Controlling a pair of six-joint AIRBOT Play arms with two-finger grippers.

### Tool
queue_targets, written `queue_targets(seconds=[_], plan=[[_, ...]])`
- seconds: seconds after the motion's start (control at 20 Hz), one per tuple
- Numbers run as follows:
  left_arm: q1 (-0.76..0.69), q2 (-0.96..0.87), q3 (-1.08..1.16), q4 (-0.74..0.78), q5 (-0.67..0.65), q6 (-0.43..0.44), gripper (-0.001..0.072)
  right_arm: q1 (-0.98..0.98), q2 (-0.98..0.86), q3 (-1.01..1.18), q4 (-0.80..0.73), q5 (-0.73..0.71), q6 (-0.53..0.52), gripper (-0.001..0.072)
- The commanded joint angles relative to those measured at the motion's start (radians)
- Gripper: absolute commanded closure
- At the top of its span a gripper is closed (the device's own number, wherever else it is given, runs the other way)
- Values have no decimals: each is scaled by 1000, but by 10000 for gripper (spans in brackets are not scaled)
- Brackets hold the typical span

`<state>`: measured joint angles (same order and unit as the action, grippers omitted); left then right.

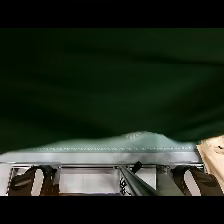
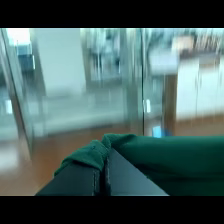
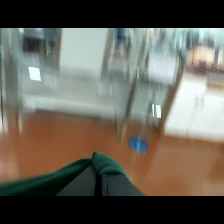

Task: Fold the shirts.

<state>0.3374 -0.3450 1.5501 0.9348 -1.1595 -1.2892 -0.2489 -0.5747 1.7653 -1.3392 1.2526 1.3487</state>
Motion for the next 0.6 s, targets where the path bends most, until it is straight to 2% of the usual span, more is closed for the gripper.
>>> queue_targets(seconds=[0.0,0.1,0.3,0.4,0.55], plan=[[1,-11,2,98,-326,-109,683,1,-24,5,-95,337,21,687],[1,-29,-37,103,-424,-142,683,2,-71,-3,-103,419,27,687],[1,-78,-233,106,-439,-148,683,2,-203,-132,-79,364,27,688],[1,-140,-339,105,-383,-125,682,2,-317,-166,3,275,25,687],[-2,-289,-425,85,-187,-82,682,2,-505,-166,141,121,23,687]])
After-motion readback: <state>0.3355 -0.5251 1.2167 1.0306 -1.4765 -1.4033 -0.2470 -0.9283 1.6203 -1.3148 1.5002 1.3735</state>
